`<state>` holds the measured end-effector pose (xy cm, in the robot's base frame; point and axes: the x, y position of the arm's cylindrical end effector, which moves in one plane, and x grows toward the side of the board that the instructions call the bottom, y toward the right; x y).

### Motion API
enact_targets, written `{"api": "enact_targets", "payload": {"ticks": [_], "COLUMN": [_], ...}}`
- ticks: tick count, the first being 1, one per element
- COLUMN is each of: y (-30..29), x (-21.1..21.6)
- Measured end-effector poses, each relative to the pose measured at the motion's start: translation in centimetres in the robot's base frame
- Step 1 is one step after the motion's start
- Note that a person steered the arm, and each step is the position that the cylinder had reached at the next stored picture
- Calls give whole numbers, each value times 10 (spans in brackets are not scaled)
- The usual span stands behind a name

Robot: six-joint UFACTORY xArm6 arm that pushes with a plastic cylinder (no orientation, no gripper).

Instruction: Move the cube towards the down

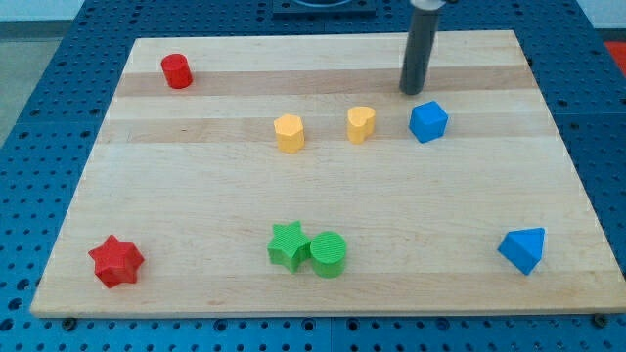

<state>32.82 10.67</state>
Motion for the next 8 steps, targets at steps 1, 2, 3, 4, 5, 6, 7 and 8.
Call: {"api": "enact_targets", "payload": {"ticks": [1,2,3,4,5,6,7,8], "y": [-1,0,0,5,9,11,22,23], "x": [7,16,22,28,33,33,33,32]}}
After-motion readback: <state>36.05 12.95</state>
